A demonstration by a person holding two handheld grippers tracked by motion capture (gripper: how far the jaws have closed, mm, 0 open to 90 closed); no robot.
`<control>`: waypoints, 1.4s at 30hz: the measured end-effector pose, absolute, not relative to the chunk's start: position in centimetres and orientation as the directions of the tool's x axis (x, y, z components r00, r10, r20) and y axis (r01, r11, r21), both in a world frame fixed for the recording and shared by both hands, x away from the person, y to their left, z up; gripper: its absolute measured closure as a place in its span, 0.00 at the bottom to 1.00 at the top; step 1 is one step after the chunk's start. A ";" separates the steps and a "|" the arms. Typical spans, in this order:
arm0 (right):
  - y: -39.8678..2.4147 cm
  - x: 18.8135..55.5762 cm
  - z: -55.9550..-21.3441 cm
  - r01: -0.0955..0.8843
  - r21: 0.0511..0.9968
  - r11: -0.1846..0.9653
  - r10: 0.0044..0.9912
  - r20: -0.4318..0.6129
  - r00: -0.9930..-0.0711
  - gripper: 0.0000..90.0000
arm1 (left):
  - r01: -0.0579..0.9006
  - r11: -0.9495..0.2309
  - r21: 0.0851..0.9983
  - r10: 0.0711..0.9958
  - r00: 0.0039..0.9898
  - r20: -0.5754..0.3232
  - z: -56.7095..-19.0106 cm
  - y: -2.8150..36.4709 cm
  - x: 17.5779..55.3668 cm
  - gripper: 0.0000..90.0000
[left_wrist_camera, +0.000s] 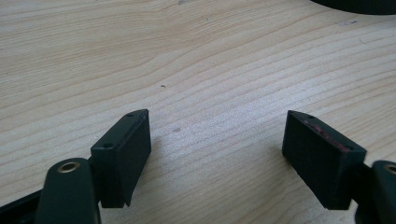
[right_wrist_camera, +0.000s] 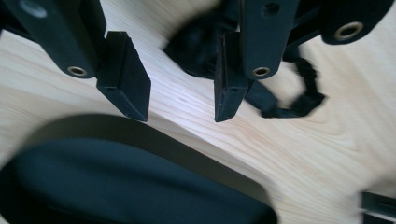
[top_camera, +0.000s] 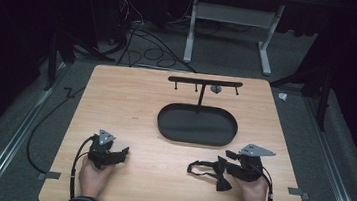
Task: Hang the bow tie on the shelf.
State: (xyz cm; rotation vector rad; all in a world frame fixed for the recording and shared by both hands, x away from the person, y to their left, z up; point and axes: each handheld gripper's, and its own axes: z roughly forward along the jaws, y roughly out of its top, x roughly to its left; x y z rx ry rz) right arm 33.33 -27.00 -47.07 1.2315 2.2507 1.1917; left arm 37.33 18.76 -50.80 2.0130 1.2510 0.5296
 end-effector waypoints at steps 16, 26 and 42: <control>-22.2 34.9 -48.5 0.553 0.713 0.432 0.697 0.125 -0.706 0.64 | 0.605 -0.293 0.740 0.891 0.454 -0.019 -50.8 18.8 37.3 0.26; -22.0 35.3 -49.4 0.527 0.682 0.507 0.654 0.093 -0.750 0.93 | 0.604 -0.296 0.740 0.889 0.457 -0.018 -50.8 18.7 37.4 0.26; -24.5 34.9 -46.9 0.527 0.756 0.389 0.730 0.096 -0.677 0.97 | 0.607 -0.291 0.740 0.892 0.451 -0.019 -50.8 18.7 37.4 0.26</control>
